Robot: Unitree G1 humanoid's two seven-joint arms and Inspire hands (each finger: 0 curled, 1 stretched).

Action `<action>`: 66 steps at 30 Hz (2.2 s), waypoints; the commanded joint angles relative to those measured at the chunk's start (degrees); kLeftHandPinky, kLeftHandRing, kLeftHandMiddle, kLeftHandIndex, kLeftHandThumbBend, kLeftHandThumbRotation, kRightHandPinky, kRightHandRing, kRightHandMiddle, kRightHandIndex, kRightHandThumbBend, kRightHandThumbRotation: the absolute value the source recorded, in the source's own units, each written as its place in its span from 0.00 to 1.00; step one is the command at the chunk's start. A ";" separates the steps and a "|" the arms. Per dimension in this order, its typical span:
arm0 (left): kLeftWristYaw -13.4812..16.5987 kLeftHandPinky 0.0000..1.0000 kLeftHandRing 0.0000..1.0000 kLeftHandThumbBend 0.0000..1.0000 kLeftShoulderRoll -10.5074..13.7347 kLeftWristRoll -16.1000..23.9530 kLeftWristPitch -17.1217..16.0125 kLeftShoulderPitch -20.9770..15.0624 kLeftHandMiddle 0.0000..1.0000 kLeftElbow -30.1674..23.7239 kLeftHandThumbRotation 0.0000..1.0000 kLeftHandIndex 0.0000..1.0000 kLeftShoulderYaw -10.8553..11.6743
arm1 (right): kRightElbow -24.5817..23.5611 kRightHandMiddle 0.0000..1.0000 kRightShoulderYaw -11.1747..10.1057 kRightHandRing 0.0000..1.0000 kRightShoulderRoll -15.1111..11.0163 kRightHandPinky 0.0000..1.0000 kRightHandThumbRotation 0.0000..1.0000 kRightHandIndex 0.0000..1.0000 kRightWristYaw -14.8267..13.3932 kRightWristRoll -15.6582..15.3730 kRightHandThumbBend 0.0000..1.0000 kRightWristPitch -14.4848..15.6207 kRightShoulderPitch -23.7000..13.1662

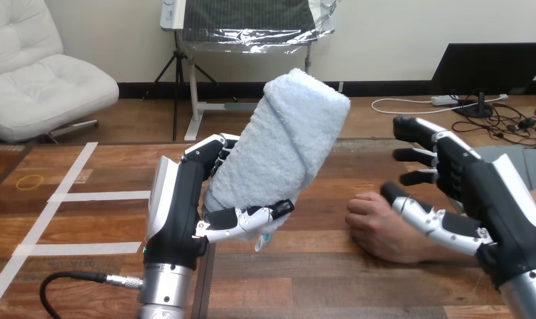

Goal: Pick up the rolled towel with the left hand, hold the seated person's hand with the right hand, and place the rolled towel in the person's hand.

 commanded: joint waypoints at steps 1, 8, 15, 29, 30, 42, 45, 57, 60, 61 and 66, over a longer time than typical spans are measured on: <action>0.10 0.37 0.39 0.51 -0.55 -0.46 -2.06 -2.99 0.44 -0.97 0.00 0.53 1.74 | -3.02 0.89 0.75 0.86 -4.82 0.76 0.00 0.86 -0.87 -8.21 0.54 0.43 -5.36; 0.03 0.37 0.39 0.52 -0.48 0.10 -2.22 -3.30 0.44 -0.50 0.00 0.53 2.22 | -2.76 0.86 1.19 0.83 -9.29 0.73 0.00 0.83 0.65 -17.79 0.65 1.20 -7.13; -0.29 0.36 0.38 0.52 -0.31 0.39 -2.11 -3.42 0.44 -0.37 0.00 0.53 2.43 | -2.27 0.87 1.74 0.84 -13.83 0.73 0.00 0.83 4.80 -22.80 0.72 3.80 -9.00; -0.66 0.34 0.38 0.53 -0.03 0.51 -2.16 -3.99 0.45 0.28 0.00 0.53 2.69 | 2.31 0.87 3.15 0.87 -21.70 0.76 0.00 0.84 11.89 -29.15 0.82 6.67 -12.88; -0.69 0.34 0.38 0.53 0.02 0.51 -2.19 -4.03 0.45 0.33 0.00 0.53 2.70 | 2.51 0.87 3.26 0.87 -21.91 0.77 0.00 0.84 12.13 -29.45 0.83 6.84 -13.06; -1.41 0.34 0.38 0.53 0.25 -0.05 -2.67 -4.55 0.45 1.08 0.00 0.53 3.02 | 7.15 0.88 6.85 0.90 -25.94 0.81 0.00 0.85 16.90 -36.64 0.86 10.20 -17.01; -1.69 0.34 0.38 0.53 0.28 -0.22 -2.73 -4.60 0.45 1.15 0.00 0.53 3.13 | 8.51 0.88 7.68 0.90 -26.63 0.82 0.00 0.85 17.25 -37.90 0.86 10.22 -17.91; -1.96 0.34 0.38 0.54 0.49 -0.01 -3.16 -4.84 0.45 1.45 0.00 0.53 3.57 | 13.53 0.90 10.95 0.92 -28.73 0.85 0.04 0.86 21.06 -41.73 0.84 11.23 -21.70; -2.06 0.34 0.38 0.54 0.57 -0.10 -3.47 -4.86 0.45 1.59 0.00 0.53 3.69 | 14.54 0.90 11.52 0.92 -28.77 0.86 0.05 0.87 21.67 -42.60 0.84 11.46 -22.41; -2.06 0.34 0.38 0.54 0.62 -0.03 -3.57 -4.90 0.45 1.63 0.00 0.53 3.72 | 15.29 0.91 11.96 0.92 -28.88 0.86 0.06 0.87 22.13 -43.09 0.84 11.74 -22.91; -2.56 0.35 0.39 0.53 0.74 -0.26 -3.72 -4.81 0.45 1.41 0.00 0.53 3.89 | 17.10 0.91 13.03 0.93 -29.06 0.88 0.09 0.88 23.04 -44.07 0.83 12.30 -24.22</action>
